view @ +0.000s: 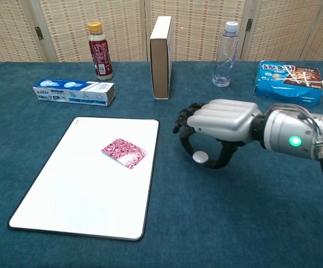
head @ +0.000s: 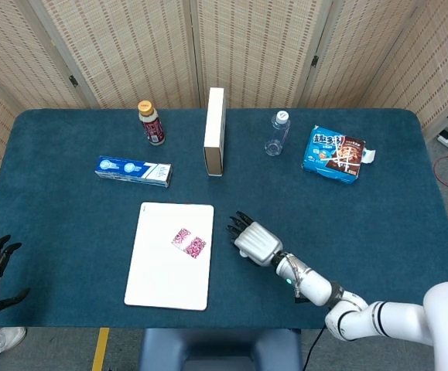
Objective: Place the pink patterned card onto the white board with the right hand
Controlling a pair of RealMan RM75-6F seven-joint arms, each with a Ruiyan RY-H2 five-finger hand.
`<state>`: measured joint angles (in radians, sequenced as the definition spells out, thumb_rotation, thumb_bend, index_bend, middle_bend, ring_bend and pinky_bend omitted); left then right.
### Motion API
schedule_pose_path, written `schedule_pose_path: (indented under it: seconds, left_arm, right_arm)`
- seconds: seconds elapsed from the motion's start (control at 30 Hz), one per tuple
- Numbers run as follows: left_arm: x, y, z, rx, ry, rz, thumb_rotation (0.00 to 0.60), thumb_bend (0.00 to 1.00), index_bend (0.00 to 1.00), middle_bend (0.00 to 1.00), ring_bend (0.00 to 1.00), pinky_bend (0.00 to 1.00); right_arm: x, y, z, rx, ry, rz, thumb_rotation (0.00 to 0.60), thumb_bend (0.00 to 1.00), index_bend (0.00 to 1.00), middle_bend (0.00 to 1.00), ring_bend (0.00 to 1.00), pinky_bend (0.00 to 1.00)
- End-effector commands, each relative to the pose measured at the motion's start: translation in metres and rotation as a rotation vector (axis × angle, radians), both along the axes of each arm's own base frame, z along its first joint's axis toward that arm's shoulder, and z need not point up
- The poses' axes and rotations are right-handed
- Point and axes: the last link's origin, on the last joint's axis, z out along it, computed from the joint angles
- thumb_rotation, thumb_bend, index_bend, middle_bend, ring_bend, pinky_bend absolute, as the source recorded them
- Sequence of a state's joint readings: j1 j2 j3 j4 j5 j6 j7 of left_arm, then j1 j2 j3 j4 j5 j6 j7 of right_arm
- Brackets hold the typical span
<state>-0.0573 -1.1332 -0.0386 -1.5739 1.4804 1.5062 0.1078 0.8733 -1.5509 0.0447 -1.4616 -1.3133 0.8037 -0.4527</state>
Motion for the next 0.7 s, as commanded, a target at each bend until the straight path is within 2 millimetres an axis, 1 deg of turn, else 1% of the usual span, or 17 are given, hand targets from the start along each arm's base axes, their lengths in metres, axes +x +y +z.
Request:
schedule_pose_path:
  seconds: [0.03,0.23,0.33,0.5,0.7]
  left_arm:
    - [0.001,0.000,-0.001,-0.002,-0.001,-0.004,0.600,0.18,0.21,0.12,0.07,0.00]
    - [0.002,0.000,0.001,0.001,0.001,-0.002,0.600,0.18,0.21,0.12,0.07,0.00]
    - [0.001,-0.001,0.002,0.005,0.003,0.001,0.600,0.18,0.21,0.12,0.07,0.00]
    - [-0.003,-0.003,0.004,0.011,0.006,0.014,0.600,0.18,0.21,0.12,0.07,0.00]
    - [-0.007,-0.004,0.005,0.011,0.006,0.025,0.600,0.18,0.21,0.12,0.07,0.00]
  right_arm:
    - [0.024,-0.003,-0.007,0.011,-0.014,0.042,0.600,0.36,0.49,0.19,0.05,0.00]
    - [0.062,-0.011,-0.025,0.023,-0.014,0.090,0.600,0.36,0.49,0.19,0.04,0.00]
    - [0.077,-0.016,-0.034,0.022,-0.011,0.098,0.600,0.36,0.49,0.19,0.04,0.00]
    - [0.095,-0.022,-0.049,0.023,0.011,0.113,0.600,0.36,0.49,0.18,0.04,0.00]
    - [0.106,-0.027,-0.059,0.012,0.027,0.119,0.600,0.36,0.49,0.18,0.04,0.00]
